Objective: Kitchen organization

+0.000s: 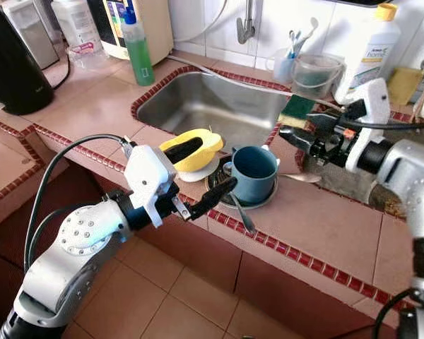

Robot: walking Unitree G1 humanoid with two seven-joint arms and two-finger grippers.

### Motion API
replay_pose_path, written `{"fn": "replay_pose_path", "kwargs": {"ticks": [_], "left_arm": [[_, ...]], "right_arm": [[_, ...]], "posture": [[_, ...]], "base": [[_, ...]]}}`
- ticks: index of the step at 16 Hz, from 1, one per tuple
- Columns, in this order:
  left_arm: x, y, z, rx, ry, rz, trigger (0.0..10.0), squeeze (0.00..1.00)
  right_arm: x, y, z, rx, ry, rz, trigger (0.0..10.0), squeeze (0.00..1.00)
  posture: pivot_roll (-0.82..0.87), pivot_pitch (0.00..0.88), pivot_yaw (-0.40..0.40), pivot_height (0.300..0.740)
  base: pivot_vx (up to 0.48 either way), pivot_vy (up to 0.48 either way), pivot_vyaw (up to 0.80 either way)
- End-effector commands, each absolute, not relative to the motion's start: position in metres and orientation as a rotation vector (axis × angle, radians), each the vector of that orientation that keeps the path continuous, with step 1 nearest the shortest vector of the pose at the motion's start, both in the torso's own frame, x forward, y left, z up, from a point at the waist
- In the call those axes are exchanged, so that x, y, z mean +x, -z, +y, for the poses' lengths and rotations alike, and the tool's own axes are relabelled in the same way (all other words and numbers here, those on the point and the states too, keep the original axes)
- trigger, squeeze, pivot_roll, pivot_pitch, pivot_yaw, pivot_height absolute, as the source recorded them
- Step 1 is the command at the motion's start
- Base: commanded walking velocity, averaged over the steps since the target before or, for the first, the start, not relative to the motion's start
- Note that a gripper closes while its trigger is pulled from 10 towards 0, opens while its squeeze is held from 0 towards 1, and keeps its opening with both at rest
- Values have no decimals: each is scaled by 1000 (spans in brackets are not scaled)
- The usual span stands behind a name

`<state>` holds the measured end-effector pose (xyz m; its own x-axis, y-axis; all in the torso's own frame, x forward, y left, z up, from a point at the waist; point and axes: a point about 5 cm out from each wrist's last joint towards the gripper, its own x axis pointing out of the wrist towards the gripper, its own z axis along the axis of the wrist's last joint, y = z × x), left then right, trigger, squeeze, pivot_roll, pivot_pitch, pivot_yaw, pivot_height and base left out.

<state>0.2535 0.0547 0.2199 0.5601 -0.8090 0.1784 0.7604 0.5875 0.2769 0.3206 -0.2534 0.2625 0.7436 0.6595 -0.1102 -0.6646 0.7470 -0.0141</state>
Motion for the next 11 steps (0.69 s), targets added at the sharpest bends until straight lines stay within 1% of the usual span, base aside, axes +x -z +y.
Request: {"fn": "replay_pose_path", "kwargs": {"ticks": [1, 6, 8, 9, 11], "left_arm": [[249, -223, 53, 194, 941, -328, 10000, 0], [248, -225, 52, 187, 929, -337, 10000, 0], [246, -226, 50, 186, 925, -352, 10000, 0], [245, -227, 50, 186, 925, -356, 10000, 0], [243, -230, 49, 176, 915, -372, 10000, 0]], "right_arm": [[318, -268, -255, -88, -808, 127, 10000, 0], [316, -266, -260, -153, -912, 251, 10000, 0], [318, -263, -255, -189, -974, 314, 10000, 0], [318, -263, -254, -193, -985, 324, 10000, 0], [327, -262, -251, -207, -997, 362, 10000, 0]], "posture": [[-213, 132, 18, 740], [-218, 144, 1, 740], [-217, 151, -19, 740], [-217, 151, -19, 740], [-208, 157, -44, 740]], "base": [[0, 0, 0], [0, 0, 0], [0, 0, 0], [0, 0, 0], [0, 0, 0]]}}
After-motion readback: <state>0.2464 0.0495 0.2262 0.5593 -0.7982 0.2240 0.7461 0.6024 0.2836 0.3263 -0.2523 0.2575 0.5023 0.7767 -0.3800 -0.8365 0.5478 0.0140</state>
